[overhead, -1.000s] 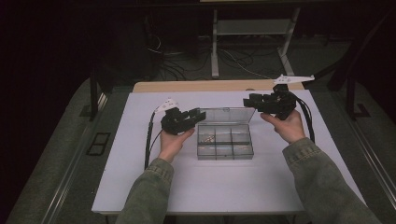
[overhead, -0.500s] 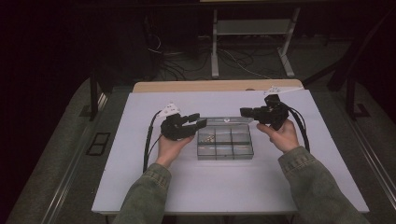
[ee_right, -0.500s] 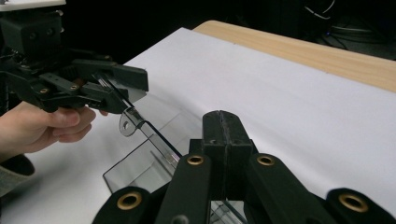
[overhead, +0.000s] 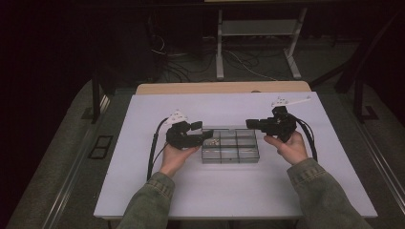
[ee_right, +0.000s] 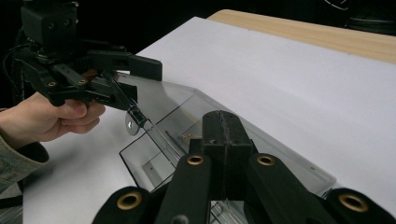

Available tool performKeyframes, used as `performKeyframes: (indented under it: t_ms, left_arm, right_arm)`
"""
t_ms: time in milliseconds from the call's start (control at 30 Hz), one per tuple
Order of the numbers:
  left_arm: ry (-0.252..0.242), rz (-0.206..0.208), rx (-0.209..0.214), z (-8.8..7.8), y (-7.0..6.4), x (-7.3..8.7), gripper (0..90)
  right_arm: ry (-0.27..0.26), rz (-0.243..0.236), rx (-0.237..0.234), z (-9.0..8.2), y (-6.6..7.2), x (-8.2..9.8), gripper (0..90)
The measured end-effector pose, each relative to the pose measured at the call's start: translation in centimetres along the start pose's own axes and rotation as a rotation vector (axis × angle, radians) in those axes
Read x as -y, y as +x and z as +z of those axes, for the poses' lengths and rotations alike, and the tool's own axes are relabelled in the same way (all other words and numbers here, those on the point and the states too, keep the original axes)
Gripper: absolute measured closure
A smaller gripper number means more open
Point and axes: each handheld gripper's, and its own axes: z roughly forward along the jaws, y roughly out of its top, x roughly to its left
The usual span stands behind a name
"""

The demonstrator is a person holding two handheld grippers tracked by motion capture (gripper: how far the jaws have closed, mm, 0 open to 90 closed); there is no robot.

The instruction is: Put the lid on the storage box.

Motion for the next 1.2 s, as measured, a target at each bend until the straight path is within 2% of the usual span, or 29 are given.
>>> performKeyframes:
  t_ms: [600,900,1200]
  left_arm:
    - [0.101,0.006,-0.002,-0.1,-0.6,1.8,30.8]
    - [0.152,0.004,-0.003,-0.7,-1.1,2.9,31.4]
    - [0.208,0.026,-0.006,-1.2,-1.4,3.7,31.4]
  right_arm:
    - [-0.016,0.034,-0.03,0.1,0.0,3.0,89.4]
    - [0.008,0.041,-0.023,0.4,0.0,4.0,89.3]
    - [0.046,0.025,-0.005,0.8,0.2,4.9,89.0]
